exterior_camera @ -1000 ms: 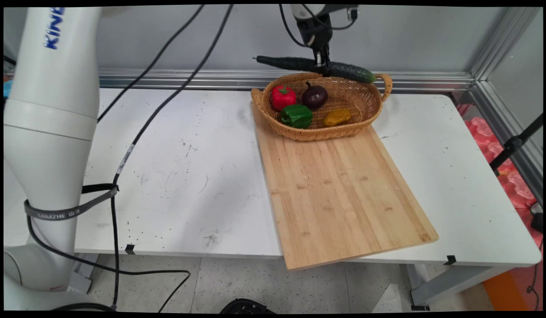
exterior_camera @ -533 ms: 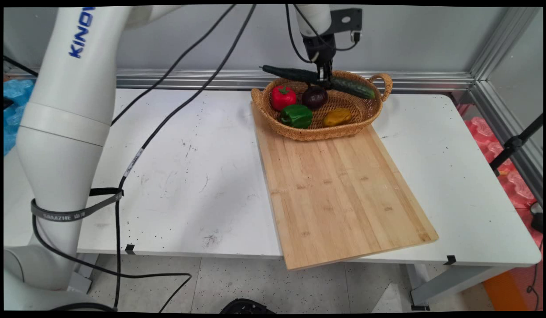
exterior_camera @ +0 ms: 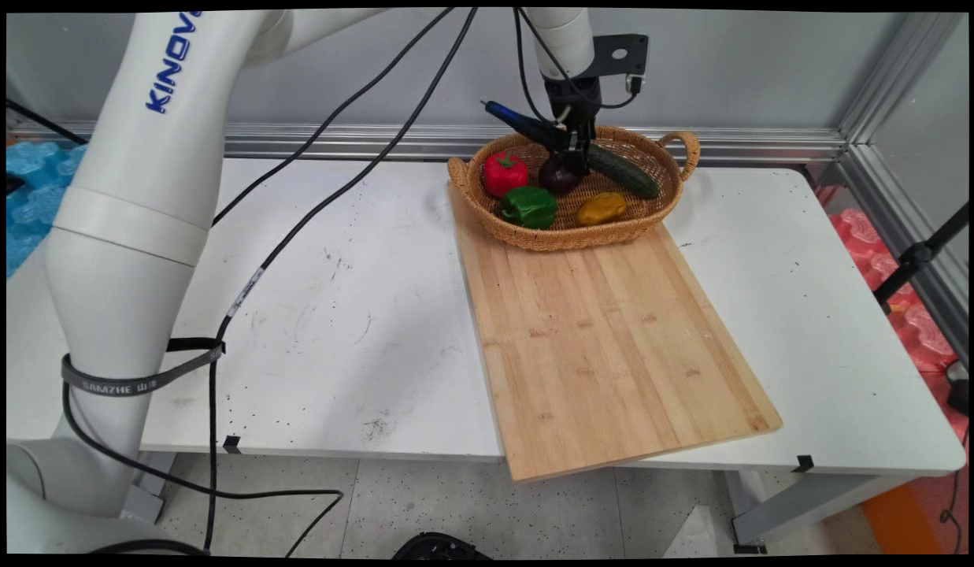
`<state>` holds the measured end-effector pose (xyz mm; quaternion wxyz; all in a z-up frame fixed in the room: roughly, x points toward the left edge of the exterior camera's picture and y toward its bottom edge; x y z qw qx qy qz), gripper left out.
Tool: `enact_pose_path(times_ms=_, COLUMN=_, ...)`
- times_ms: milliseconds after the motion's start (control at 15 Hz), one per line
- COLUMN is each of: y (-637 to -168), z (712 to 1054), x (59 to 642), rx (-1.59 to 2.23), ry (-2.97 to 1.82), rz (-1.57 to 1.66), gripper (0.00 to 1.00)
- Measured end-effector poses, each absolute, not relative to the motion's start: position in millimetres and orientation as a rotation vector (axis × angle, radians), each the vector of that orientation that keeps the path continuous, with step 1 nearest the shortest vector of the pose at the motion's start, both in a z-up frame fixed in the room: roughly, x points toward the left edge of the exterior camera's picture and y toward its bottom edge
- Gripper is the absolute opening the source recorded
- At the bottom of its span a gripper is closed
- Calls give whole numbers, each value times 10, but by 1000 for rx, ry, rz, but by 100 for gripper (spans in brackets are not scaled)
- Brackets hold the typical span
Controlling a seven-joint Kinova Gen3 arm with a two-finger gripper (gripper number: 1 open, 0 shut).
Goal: Place the picked object in the vegetable basket
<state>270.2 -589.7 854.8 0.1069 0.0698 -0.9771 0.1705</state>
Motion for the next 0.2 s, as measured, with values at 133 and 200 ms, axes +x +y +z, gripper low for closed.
enact_pose_path(times_ms=133, y=-5896, z=8552, x=2696, rx=198, ry=-2874, rz=505, gripper=100)
enact_pose_path(times_ms=200, y=-5894, z=8558, x=2691, rx=194, ry=-2873, rz=506, gripper=100)
